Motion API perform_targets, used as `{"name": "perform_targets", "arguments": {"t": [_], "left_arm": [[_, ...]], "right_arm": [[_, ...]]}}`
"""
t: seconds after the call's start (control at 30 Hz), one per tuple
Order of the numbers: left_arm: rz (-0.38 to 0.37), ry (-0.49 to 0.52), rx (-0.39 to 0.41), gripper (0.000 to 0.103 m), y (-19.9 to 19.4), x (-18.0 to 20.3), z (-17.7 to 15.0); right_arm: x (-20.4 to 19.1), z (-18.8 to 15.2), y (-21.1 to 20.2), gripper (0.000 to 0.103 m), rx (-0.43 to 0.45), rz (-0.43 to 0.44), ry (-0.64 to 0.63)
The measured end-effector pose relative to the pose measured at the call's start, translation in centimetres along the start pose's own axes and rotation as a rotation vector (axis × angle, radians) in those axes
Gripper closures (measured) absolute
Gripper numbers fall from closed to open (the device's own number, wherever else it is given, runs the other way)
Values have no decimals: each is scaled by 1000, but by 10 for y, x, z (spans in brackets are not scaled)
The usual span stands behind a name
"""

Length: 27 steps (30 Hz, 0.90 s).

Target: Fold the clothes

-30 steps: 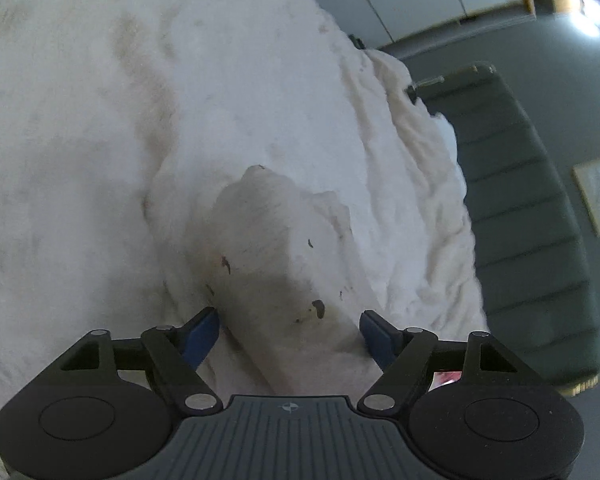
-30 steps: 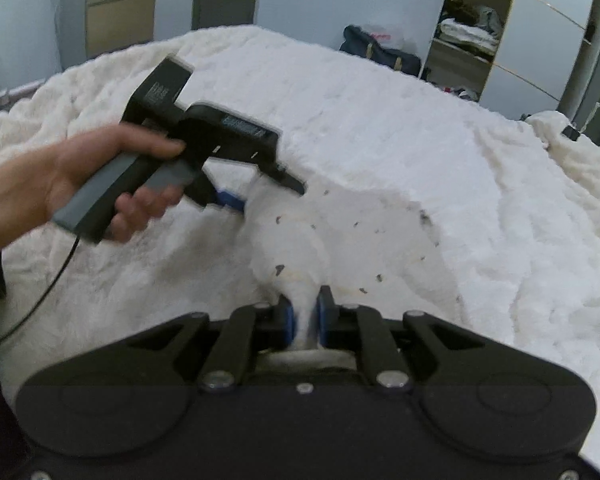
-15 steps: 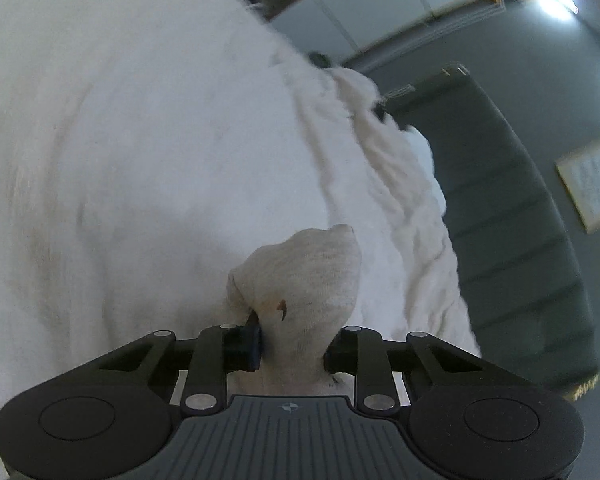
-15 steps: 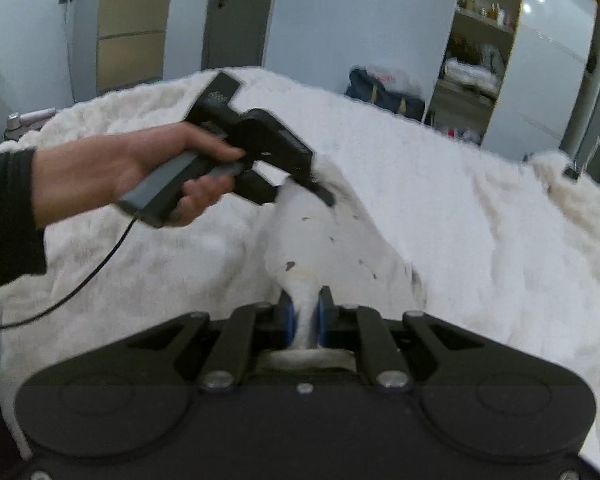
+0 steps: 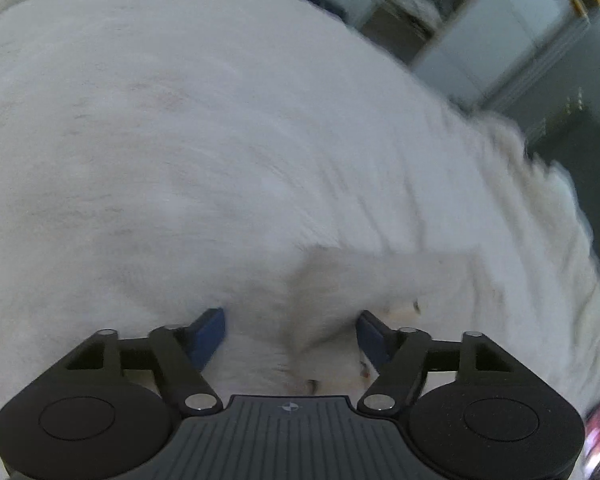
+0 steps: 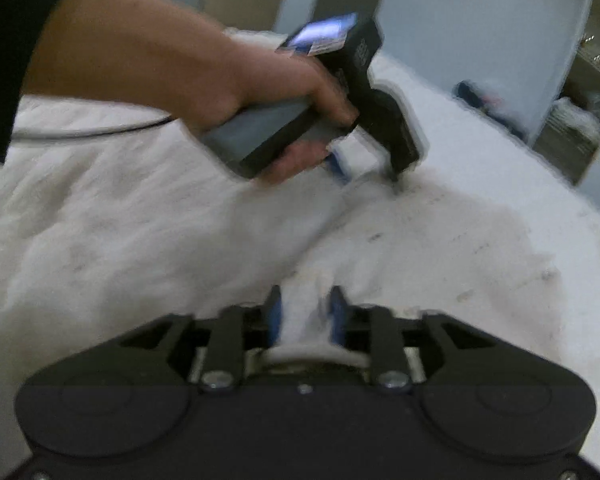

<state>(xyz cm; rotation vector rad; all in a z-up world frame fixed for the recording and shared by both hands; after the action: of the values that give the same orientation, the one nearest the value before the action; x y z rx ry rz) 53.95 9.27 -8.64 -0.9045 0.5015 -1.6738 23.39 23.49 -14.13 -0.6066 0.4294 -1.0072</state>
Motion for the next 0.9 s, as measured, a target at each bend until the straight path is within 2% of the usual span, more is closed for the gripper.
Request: {"name": "perform_targets", "arguments": {"t": [0.03, 0.07, 0.17, 0.2, 0.23, 0.27, 0.3, 0.33, 0.4, 0.47, 0.5, 0.57, 0.6, 0.67, 0.73, 0.83, 0.9], "left_arm": [[30, -4, 39, 27, -12, -2, 4], [55, -5, 74, 25, -24, -2, 7], [88, -14, 142, 22, -63, 9, 10], [86, -14, 159, 20, -80, 19, 7], [75, -2, 176, 14, -102, 36, 0], [67, 11, 190, 4, -125, 45, -9], [71, 33, 207, 0, -154, 47, -24], [82, 58, 231, 0, -186, 58, -44], [106, 81, 251, 0, -234, 78, -80], [135, 83, 236, 0, -263, 119, -117], [150, 76, 224, 0, -275, 125, -133], [192, 60, 195, 0, -306, 141, -169], [214, 59, 184, 0, -316, 154, -185], [268, 85, 155, 0, -322, 187, -212], [332, 134, 69, 0, -321, 203, -236], [380, 181, -6, 0, -321, 220, -265], [390, 207, -18, 0, -323, 229, -282]], "right_arm": [[-5, -3, -6, 54, 1, 48, 7], [-10, -6, -18, 53, 4, 130, 16], [-10, -16, -57, 53, -58, 373, 72], [-5, -15, -66, 52, -51, 390, 92], [10, -14, -88, 48, -26, 418, 153], [28, -13, -107, 37, -10, 426, 220], [39, -12, -117, 27, -2, 426, 259], [67, -10, -139, 23, 18, 419, 354], [110, -5, -168, 2, 41, 358, 467], [153, -3, -199, 0, 80, 270, 572], [175, -3, -216, 0, 107, 213, 621], [200, -6, -238, 0, 111, 123, 635], [206, -7, -244, 0, 106, 92, 634], [221, -17, -264, 0, 66, -39, 623], [220, -29, -278, 0, 25, -116, 590], [207, -48, -286, 0, 6, -149, 521], [199, -54, -284, 0, 5, -176, 492]]}}
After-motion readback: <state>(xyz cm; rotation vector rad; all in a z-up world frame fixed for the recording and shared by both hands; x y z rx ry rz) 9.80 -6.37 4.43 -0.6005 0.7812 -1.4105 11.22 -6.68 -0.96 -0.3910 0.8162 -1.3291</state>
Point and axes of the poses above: each gripper's, at about its wrist camera, not at the fingertips, and y roughly the way its jaws point, x to its right, z to its top, the point moved 7 cm from there along y, roughly the way its jaws point, and after that the axes turned 14 degrees about y, right-handed, at the moved point
